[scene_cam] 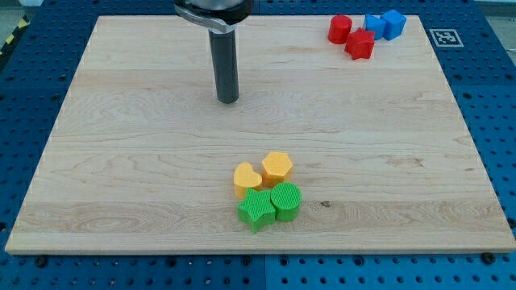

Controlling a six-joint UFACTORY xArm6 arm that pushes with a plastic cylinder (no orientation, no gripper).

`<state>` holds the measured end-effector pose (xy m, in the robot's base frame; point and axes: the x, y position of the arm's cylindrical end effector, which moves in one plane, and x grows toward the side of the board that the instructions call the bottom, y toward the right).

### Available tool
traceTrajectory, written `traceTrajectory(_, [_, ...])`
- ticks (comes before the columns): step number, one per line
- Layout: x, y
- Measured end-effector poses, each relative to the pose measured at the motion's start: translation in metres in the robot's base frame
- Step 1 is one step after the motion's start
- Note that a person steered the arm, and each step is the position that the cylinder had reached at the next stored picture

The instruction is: Move the yellow hexagon to the top left side of the board

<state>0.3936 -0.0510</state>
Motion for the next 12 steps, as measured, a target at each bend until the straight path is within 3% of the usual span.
traceTrajectory(1, [0.0, 0.0])
traceTrajectory(2, [0.003, 0.045])
traceTrajectory(3, [0.028, 0.139])
traceTrajectory(4, [0.09, 0.181])
traceTrajectory(5, [0.137, 0.18])
traceTrajectory(6, [0.145, 0.179])
traceTrajectory(9, [0.154, 0.12])
traceTrajectory(11, [0.151, 0.049])
traceTrajectory(12, [0.13, 0.041])
